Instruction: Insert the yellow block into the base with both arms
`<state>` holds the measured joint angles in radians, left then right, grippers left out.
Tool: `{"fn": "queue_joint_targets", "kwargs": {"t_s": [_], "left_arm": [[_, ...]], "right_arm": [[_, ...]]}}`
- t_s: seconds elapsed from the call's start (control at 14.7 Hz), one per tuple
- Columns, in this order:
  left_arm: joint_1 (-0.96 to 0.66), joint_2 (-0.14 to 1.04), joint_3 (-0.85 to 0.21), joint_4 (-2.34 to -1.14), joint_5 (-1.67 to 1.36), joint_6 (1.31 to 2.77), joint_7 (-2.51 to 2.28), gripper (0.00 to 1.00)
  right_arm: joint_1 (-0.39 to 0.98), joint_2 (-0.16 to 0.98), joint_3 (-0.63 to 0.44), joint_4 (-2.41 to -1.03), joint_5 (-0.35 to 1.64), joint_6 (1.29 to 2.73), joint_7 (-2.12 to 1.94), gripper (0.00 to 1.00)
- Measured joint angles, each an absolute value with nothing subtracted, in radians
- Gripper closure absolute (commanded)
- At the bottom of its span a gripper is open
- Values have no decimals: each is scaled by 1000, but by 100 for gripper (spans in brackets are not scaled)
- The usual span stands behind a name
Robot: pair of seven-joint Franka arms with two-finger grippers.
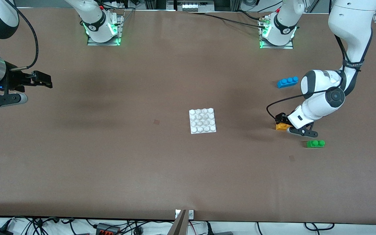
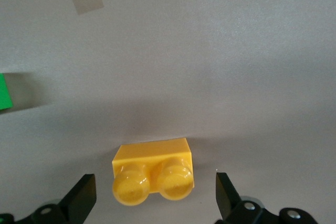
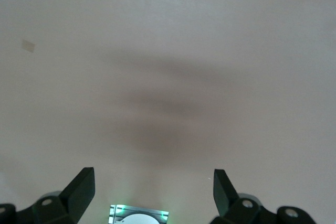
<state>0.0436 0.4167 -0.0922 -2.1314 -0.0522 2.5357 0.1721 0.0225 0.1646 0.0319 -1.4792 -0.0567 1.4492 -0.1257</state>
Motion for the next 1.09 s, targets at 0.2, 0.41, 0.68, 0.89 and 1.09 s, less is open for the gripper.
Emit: {"fn": "queue_joint_targets", "kwargs": {"t_s": [0.2,0.41,0.68,0.89,1.09], "left_arm": [[44,422,-92,-2130,-52,2537,172,0],[44,432,-92,-2130,-52,2550,172,0],[43,443,-93,-2128,-52,2554,173,0],[43,447,-93,-2128,-52,2568,173,0],[43,455,-93,-2128,-52,2574,173,0]], "right_arm": [[10,62,24,-1628,-30,1607,-119,0],[-39,-30,17,-1765,12,1714,-118,0],[-52,-63,-54,-1711,12,1626,-123,0],[-50,-57,-63,-1687,12,1579,-122,0],[-47,-47,-54,-1686,12,1574,-121,0]]}}
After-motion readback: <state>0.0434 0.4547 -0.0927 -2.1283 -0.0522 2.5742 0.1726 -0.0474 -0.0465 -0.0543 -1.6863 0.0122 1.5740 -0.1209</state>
